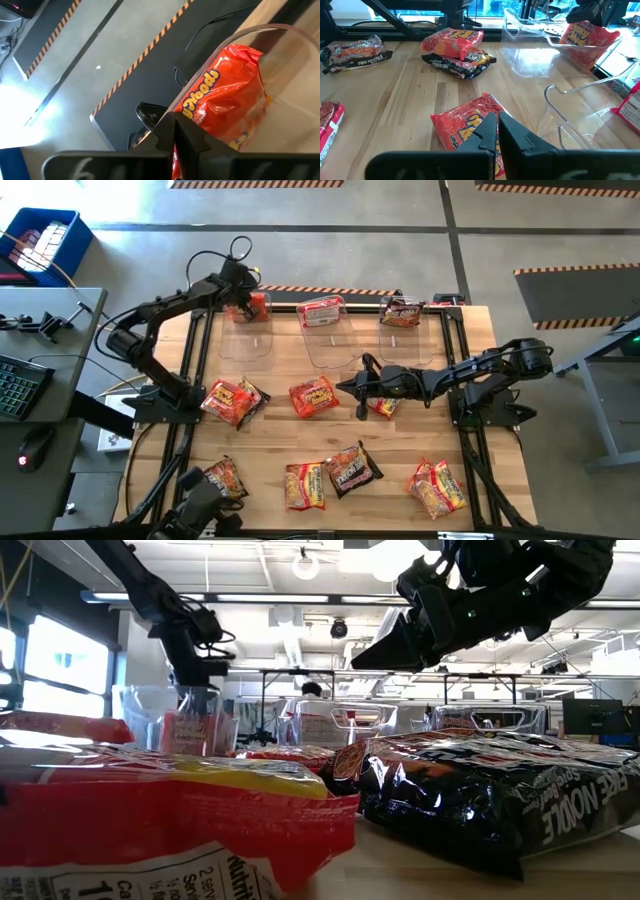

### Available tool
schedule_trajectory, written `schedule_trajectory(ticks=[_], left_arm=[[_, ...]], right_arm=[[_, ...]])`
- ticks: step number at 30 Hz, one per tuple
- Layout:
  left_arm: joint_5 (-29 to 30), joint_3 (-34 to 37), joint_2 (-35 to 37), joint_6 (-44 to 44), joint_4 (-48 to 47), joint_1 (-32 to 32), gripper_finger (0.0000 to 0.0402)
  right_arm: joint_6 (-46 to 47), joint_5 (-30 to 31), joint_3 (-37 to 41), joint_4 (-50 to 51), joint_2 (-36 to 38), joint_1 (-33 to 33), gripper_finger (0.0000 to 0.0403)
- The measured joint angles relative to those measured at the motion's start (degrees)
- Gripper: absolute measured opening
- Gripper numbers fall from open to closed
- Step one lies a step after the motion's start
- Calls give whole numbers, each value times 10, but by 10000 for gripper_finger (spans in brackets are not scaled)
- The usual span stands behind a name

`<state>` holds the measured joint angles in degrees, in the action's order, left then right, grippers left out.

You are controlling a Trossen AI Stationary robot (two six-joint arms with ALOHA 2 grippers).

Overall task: Sort Maruchan noodles
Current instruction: Put the orange noodle pack into the left transparent bin

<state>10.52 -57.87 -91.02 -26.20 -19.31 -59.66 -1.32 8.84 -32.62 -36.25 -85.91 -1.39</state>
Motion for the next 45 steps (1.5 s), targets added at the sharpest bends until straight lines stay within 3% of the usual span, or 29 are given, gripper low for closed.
schedule_trajectory(ticks=[11, 23, 30, 37, 45], left_arm=[[27, 0, -12, 8, 8, 30, 3], [-27, 2, -10, -4, -57, 48, 76], [3, 2, -9, -15, -63, 51, 72], [-103, 1, -11, -25, -121, 58, 43], [-136, 1, -48, -10, -142, 56, 108]], right_arm=[[9, 0, 0, 0, 0, 0, 2], [9, 0, 0, 0, 0, 0, 2], [9, 0, 0, 0, 0, 0, 2], [5, -5, 0, 0, 0, 0, 2], [3, -8, 0, 0, 0, 0, 2]])
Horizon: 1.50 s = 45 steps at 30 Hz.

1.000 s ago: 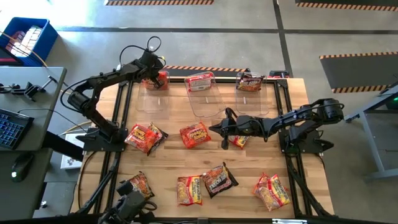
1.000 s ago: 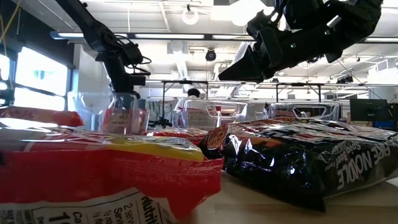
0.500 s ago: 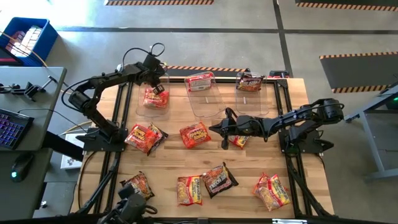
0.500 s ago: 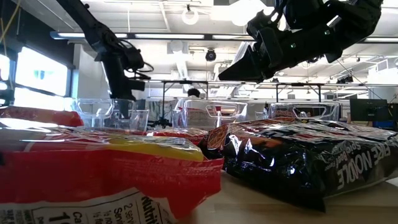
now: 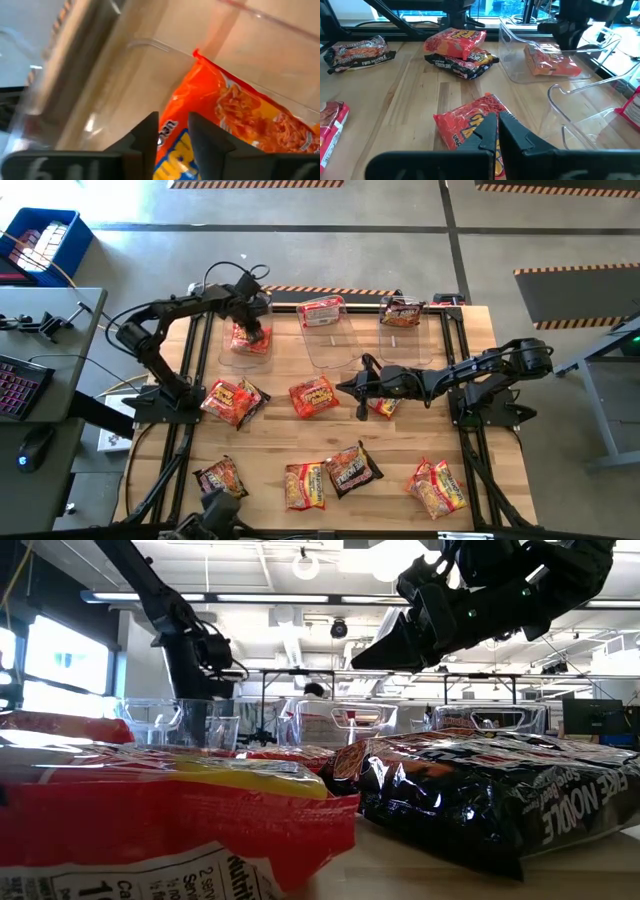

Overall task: Sort Maruchan noodles
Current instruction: Put the orange noodle pack into the left transparent bin

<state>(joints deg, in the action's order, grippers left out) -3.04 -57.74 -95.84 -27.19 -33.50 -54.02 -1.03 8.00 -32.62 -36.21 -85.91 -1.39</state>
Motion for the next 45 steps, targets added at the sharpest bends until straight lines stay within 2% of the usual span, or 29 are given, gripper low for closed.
schedule_trajectory(ticks=[5, 9, 13, 19, 25, 33, 37, 40, 45], left_arm=[[-6, -4, -29, -1, 7, -1, 150], [-18, -4, -40, -19, 7, -1, 152], [-35, -3, -40, -35, 4, 0, 115], [-96, -3, -41, -66, -12, -4, 12], [-94, -30, -32, -76, -56, 4, 2], [-89, -37, -7, -79, -82, 19, 0], [-65, -38, -1, -60, -67, 29, 3], [-45, -38, 1, -41, -63, 35, 17], [-55, -38, 1, -31, -50, 35, 61]], right_arm=[[1, -1, 0, 0, 0, 0, 2], [0, -1, 0, 0, 0, 0, 2], [0, -1, 0, 1, 0, 0, 2], [1, -1, 0, 2, 0, 0, 2], [1, 0, 0, 2, 0, 0, 2], [0, 0, 0, 3, 0, 0, 2], [-3, 0, 0, 4, 0, 0, 2], [-4, 0, 0, 4, 0, 0, 2], [-8, 0, 0, 4, 0, 0, 2]])
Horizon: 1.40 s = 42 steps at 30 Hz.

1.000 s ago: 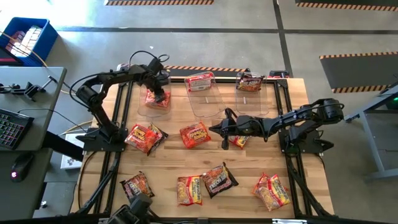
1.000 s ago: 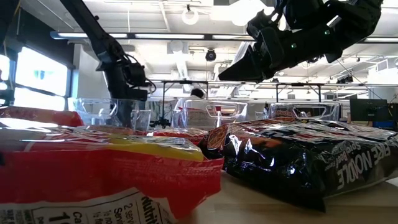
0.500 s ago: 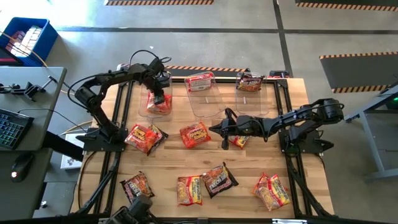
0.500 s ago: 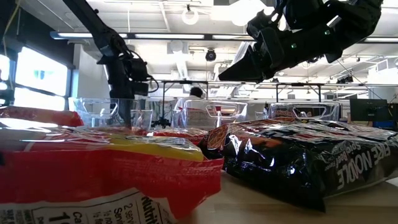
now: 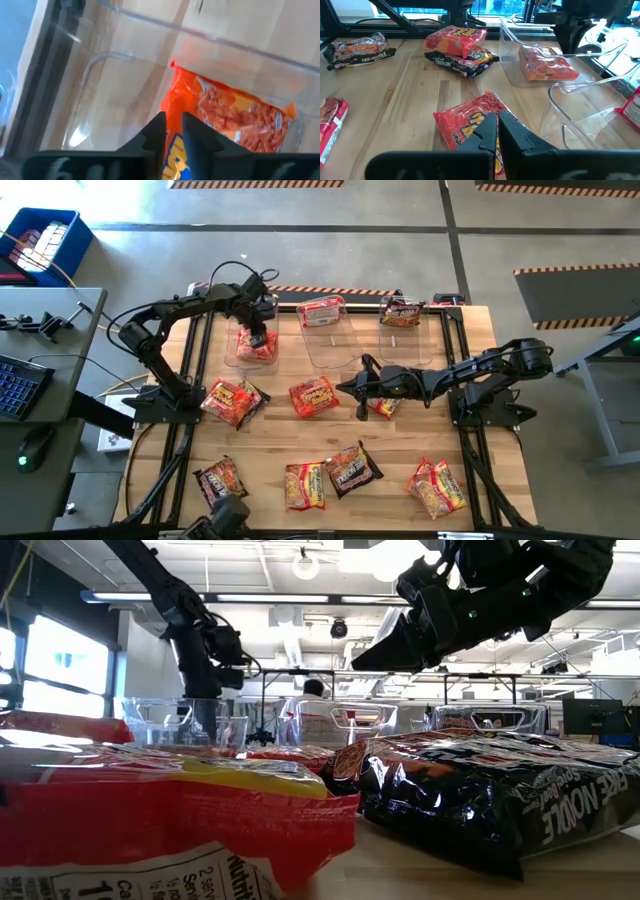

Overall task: Sort Maruchan noodles
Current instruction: Put the orange noodle pack into the left transparent bin

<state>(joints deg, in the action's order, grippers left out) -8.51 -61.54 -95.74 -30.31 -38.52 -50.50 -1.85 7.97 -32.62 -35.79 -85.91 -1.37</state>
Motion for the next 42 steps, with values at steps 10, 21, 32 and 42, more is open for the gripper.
schedule_trajectory(ticks=[10, 21, 32, 42], left_arm=[[-4, 0, -45, 18, 24, -17, 176], [-111, -3, -86, 13, 23, -16, 178], [-103, -3, -77, -77, -6, 5, 10], [-86, -11, -1, -81, -38, 5, 0]], right_arm=[[-1, -6, 0, 0, 0, 0, 2], [-1, -7, 0, 0, 0, 0, 2], [-1, -7, 0, 0, 0, 0, 2], [-1, -7, 0, 0, 0, 0, 2]])
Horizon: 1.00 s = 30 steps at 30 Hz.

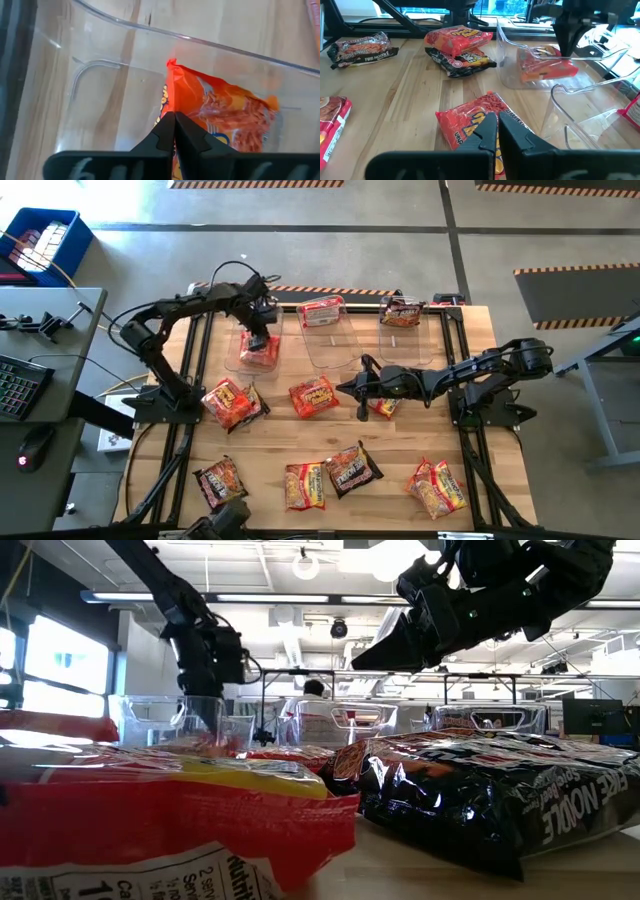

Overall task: Sort Maruchan noodles
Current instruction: Put the orange noodle pack into the left transparent bin

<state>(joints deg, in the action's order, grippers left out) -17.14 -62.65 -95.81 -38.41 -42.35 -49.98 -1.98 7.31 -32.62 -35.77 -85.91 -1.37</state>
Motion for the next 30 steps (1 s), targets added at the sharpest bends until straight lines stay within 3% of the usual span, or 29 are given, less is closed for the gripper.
schedule_trajectory(ticks=[12, 19, 23, 27, 30], left_arm=[[5, 7, 108, 21, -12, 34, 0], [119, 20, 150, 37, 63, 48, 0], [144, 20, 149, 51, 116, 35, 0], [144, 20, 145, 66, 130, 21, 0], [113, 20, 146, 88, 124, 11, 5]], right_arm=[[-10, -1, 0, 0, 0, 3, 2], [-10, -18, 0, -10, 0, 15, 2], [-10, -19, 0, -16, 0, 15, 2], [-7, -19, 0, -16, 0, 15, 2], [-5, -19, 0, -16, 0, 15, 2]])
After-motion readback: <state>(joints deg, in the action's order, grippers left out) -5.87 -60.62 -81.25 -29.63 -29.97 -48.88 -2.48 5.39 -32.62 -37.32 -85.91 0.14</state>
